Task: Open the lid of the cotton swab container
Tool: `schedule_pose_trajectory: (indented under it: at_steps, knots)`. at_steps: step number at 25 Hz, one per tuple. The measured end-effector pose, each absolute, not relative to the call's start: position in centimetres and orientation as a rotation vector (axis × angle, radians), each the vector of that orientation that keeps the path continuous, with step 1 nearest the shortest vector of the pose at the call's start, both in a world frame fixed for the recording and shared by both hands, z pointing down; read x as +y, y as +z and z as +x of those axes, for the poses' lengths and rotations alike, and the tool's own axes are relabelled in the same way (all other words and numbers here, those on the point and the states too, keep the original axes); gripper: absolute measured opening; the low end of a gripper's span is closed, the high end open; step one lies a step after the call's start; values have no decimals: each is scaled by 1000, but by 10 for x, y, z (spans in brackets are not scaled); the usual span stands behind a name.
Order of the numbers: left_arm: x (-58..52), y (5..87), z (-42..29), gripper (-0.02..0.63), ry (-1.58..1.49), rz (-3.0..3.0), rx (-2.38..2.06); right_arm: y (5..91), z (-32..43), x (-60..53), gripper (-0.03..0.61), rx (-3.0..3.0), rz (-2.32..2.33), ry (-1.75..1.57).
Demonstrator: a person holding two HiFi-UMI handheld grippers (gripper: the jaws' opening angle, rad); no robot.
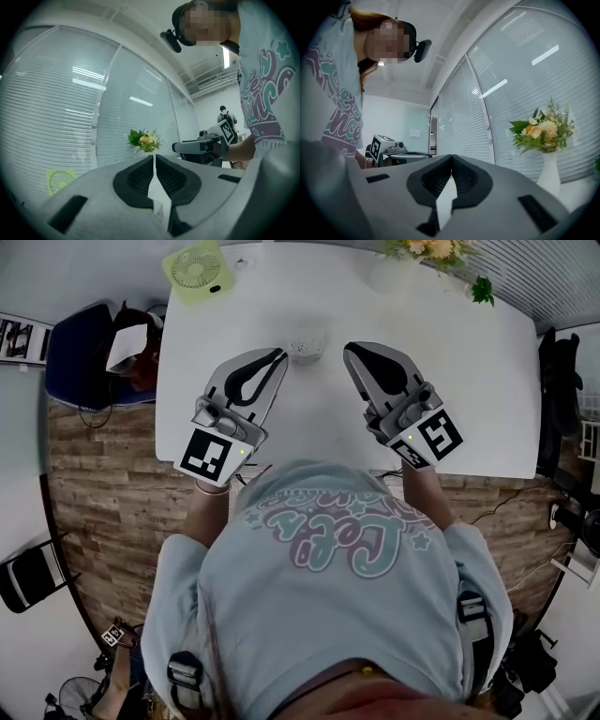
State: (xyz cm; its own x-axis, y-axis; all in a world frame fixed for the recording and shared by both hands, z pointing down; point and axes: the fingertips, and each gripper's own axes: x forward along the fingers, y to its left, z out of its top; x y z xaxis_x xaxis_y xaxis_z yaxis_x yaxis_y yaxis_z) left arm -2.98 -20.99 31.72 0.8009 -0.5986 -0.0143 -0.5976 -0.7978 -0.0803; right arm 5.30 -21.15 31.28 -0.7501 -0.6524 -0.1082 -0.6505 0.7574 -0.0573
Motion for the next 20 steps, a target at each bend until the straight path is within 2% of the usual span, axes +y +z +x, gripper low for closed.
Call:
schedule_pose_trajectory:
  at_steps: [20]
  knots:
    - [-216, 318, -29, 9, -10, -2919, 983, 320, 51, -218, 5, 2879, -1090, 12]
